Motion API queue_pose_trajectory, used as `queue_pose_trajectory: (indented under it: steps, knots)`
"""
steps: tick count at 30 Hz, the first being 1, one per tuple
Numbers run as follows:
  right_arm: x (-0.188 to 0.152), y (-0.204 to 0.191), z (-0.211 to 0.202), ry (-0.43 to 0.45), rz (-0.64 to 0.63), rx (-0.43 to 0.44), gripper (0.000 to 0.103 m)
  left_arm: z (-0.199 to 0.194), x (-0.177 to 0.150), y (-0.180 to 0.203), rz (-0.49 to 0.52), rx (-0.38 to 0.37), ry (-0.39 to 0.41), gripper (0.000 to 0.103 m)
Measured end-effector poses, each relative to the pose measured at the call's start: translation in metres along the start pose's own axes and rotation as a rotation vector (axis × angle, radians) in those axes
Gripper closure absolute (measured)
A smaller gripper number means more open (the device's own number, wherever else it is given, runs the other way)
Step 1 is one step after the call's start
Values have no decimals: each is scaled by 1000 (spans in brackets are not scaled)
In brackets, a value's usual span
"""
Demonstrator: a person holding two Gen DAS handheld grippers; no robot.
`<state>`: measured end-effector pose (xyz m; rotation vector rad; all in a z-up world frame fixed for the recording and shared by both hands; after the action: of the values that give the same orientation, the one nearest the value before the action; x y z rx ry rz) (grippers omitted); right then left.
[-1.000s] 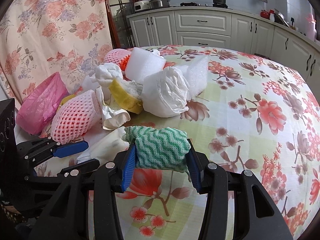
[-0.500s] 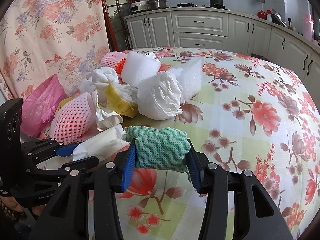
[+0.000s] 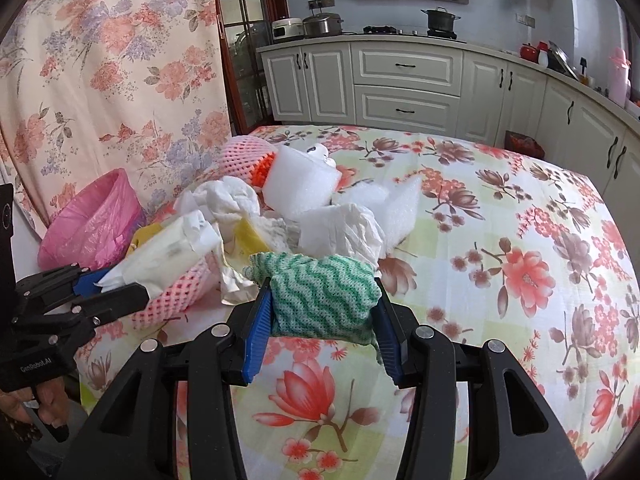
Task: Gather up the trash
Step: 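Carry the packet and cloth in both grippers over the pink bin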
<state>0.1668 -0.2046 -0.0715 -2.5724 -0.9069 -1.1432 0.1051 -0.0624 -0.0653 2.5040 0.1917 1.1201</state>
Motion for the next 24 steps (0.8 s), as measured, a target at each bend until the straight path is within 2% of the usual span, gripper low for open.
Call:
queue_pose_trajectory:
  steps: [6, 13, 18, 24]
  knots:
    - [38, -33, 6, 33, -62, 53, 57, -44, 37, -41, -1, 107, 112, 66]
    - [90, -88, 19, 74, -151, 140, 57, -107, 73, -119, -110, 276, 245, 66]
    - [124, -129, 31, 96, -213, 198, 57, -142, 82, -173, -181, 404, 298, 66]
    - [156, -181, 47, 113, -270, 281, 57, -169, 83, -217, -266, 474, 332, 66]
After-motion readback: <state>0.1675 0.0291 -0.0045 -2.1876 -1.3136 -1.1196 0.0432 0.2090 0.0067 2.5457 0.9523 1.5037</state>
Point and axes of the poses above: each gripper's, at about its wrist camera, not at the fingertips, and z roughly the way its jaws point, y to its right, x to its top, the point moved 8 cm from there along z, roughly the way its jaws point, and after that the axes turned 14 degrees about -z, right-handed, at the moved point
